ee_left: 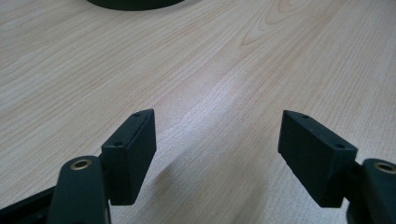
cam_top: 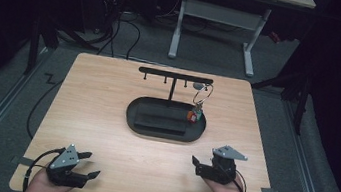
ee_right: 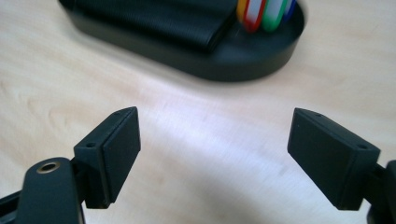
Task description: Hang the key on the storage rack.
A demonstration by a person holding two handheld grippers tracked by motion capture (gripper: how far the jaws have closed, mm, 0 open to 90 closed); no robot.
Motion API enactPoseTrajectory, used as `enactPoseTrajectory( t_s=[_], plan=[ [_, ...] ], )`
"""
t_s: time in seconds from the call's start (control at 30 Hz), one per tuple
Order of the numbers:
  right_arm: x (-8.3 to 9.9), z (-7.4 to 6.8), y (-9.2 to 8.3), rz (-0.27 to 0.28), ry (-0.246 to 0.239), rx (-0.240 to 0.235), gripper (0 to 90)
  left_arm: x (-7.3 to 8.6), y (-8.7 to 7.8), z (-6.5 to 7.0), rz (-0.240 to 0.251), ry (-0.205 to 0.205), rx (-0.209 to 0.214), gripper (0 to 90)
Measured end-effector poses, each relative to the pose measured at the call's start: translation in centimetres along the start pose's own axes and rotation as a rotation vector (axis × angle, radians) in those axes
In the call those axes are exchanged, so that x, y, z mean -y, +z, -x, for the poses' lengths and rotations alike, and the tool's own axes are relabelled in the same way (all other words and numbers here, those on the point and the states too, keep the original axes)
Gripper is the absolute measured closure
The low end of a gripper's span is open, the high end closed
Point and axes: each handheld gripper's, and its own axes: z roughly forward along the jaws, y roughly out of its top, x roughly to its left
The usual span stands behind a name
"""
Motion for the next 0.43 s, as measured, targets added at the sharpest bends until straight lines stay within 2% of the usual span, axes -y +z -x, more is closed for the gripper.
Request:
enactPoseTrajectory(
  t_s=[0.13,0.2,0.27,0.3,0.43],
  plan=[
    [2.6,-0.9,0.4,-0.001,-0.003,-0.007,17.0,0.0,0.0,0.0,-0.002,-0.001,0.003,28.4],
    [2.9,-1.2,-0.3,0.002,-0.028,-0.029,17.0,0.0,0.0,0.0,0.006,-0.007,0.004,28.5],
    [2.9,-1.5,-1.2,0.034,-0.057,-0.014,16.9,-0.1,0.0,0.1,0.01,-0.008,0.01,28.5],
    [3.0,-1.6,-1.3,0.036,-0.057,-0.008,17.0,-0.1,0.0,0.1,0.009,-0.003,0.011,28.5],
    [3.9,-1.4,-0.8,0.005,-0.064,-0.024,17.0,-0.3,0.1,0.2,0.017,-0.006,0.011,29.0]
  ],
)
